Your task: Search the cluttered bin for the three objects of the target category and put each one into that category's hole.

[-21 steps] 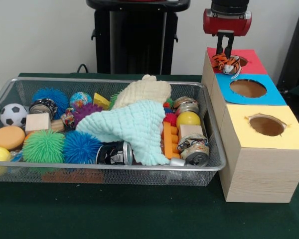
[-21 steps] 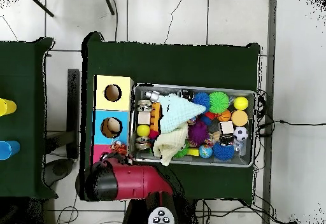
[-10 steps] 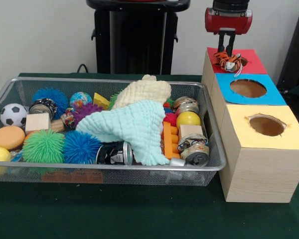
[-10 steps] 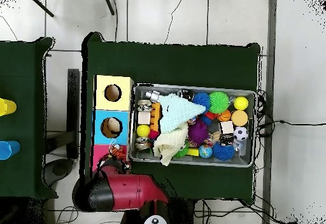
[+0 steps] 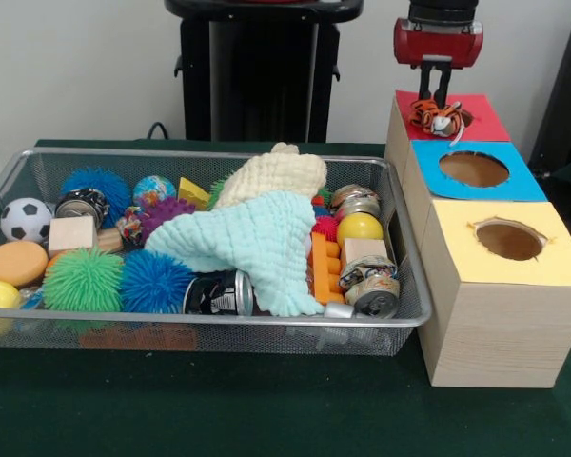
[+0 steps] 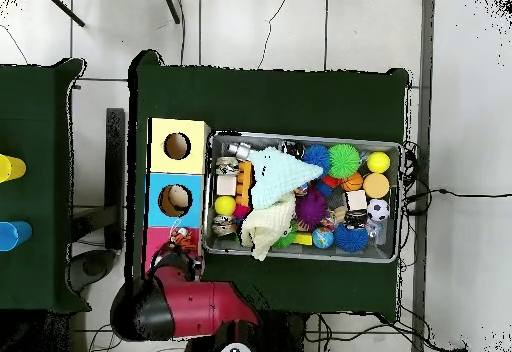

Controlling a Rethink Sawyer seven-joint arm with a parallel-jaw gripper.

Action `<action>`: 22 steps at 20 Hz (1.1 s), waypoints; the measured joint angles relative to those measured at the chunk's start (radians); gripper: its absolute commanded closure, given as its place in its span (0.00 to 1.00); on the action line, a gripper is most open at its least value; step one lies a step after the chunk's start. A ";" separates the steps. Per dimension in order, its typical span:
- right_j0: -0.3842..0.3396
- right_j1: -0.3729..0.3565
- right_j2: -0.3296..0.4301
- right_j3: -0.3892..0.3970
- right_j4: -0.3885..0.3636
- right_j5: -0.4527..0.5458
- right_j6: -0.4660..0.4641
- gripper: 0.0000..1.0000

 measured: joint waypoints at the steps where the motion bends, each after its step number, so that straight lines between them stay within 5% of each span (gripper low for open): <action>1: 0.006 0.001 -0.004 0.001 0.000 -0.006 0.000 1.00; 11: 0.079 0.016 -0.059 0.002 0.022 -0.057 0.000 1.00; 12: 0.094 0.022 -0.068 0.004 0.032 -0.072 0.000 0.00; 22: 0.093 0.026 -0.051 0.022 0.046 -0.111 0.000 0.00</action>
